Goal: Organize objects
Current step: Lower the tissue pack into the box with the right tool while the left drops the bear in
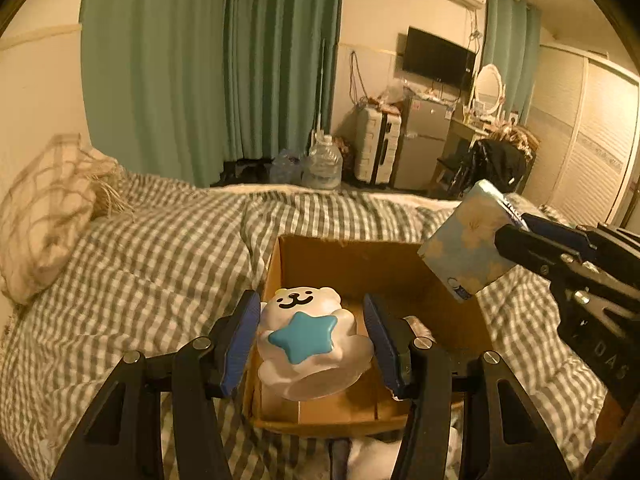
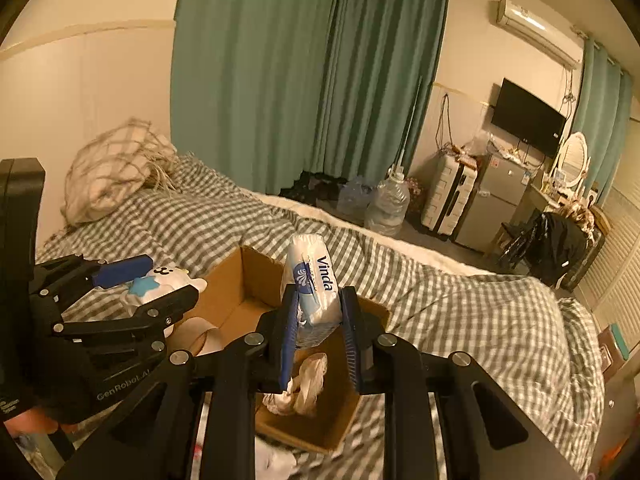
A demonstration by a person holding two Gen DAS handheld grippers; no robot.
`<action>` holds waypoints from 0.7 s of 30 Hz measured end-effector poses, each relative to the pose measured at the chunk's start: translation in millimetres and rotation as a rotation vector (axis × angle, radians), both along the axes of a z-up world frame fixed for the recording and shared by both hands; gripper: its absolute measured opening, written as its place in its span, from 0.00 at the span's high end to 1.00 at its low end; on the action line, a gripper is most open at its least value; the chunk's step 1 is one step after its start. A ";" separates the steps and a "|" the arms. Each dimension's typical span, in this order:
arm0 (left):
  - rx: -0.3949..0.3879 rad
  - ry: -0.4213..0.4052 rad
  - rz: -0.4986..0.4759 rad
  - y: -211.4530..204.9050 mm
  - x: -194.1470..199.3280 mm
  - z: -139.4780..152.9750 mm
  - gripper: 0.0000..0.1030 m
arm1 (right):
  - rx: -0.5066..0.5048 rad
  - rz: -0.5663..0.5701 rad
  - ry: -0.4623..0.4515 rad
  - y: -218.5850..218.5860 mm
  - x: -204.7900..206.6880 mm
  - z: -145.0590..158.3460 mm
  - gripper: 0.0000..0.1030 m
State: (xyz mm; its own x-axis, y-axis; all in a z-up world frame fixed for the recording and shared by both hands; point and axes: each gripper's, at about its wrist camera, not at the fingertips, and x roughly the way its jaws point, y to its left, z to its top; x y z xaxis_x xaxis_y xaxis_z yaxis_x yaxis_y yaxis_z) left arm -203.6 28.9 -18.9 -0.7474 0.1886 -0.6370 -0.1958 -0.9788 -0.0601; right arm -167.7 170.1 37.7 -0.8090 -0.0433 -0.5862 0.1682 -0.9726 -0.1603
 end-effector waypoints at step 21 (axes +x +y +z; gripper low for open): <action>-0.043 0.002 -0.036 13.0 14.6 -1.4 0.07 | -0.070 -0.042 -0.027 35.5 8.6 -9.9 0.31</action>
State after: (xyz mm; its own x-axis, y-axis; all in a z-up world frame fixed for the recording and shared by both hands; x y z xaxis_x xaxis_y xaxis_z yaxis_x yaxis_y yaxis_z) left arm -189.0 41.9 -20.3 -0.7421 0.1878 -0.6434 -0.2310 -0.9728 -0.0175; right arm -159.1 205.6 27.9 -0.7951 -0.0515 -0.6043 0.1305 -0.9876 -0.0874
